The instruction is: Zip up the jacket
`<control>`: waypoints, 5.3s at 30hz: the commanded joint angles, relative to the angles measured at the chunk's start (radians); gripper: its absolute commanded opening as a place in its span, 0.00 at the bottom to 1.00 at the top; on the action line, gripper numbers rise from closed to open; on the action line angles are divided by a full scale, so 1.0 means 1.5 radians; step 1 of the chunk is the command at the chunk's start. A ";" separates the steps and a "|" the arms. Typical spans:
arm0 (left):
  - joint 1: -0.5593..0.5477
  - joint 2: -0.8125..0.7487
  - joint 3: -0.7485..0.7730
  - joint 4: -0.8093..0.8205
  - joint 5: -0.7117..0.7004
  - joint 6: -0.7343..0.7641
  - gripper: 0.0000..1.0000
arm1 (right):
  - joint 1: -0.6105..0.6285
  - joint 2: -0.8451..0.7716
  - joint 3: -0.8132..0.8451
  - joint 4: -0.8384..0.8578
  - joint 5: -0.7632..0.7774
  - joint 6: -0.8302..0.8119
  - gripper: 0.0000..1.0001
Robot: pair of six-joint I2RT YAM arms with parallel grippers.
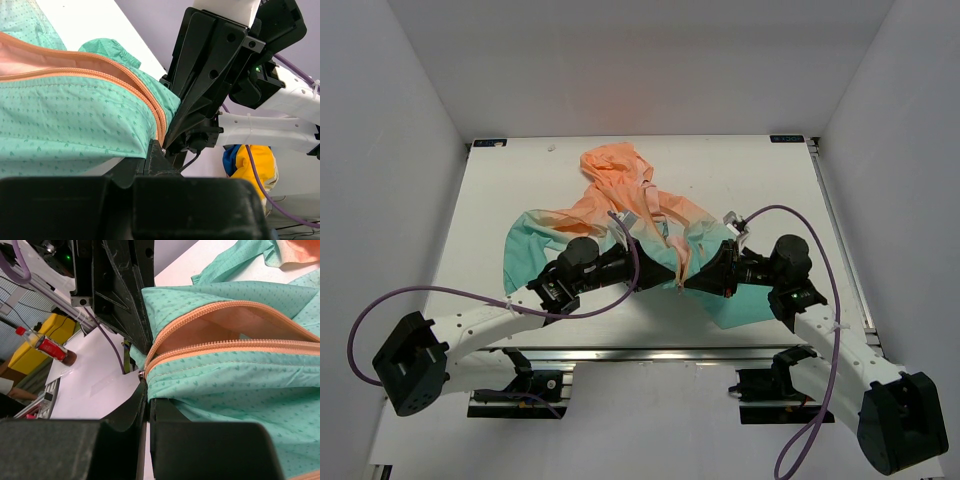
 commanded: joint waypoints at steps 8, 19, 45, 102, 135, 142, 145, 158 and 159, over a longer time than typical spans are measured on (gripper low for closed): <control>0.000 -0.012 0.000 0.012 -0.010 -0.005 0.00 | -0.003 -0.021 -0.011 0.060 0.055 0.043 0.00; 0.000 -0.023 -0.011 0.002 -0.020 -0.003 0.00 | -0.003 -0.043 -0.015 0.060 0.111 0.097 0.00; -0.015 -0.023 0.007 -0.131 0.021 0.092 0.00 | -0.004 0.007 0.074 0.006 0.107 0.100 0.00; -0.020 0.005 -0.050 0.052 0.062 -0.004 0.00 | 0.025 0.004 0.024 -0.007 0.060 0.081 0.00; -0.021 -0.013 0.010 -0.172 -0.046 -0.080 0.00 | 0.027 -0.042 0.237 -0.616 0.265 -0.264 0.76; -0.022 0.009 0.040 -0.183 -0.033 -0.109 0.00 | 0.052 -0.098 0.253 -0.673 0.236 -0.271 0.82; -0.021 0.013 0.039 -0.175 -0.035 -0.119 0.00 | 0.079 -0.109 0.244 -0.653 0.217 -0.262 0.82; -0.021 0.024 0.033 -0.147 -0.004 -0.122 0.00 | 0.183 -0.019 0.200 -0.502 0.161 -0.224 0.81; -0.021 0.022 0.031 -0.144 -0.004 -0.121 0.00 | 0.183 -0.016 0.203 -0.504 0.177 -0.228 0.81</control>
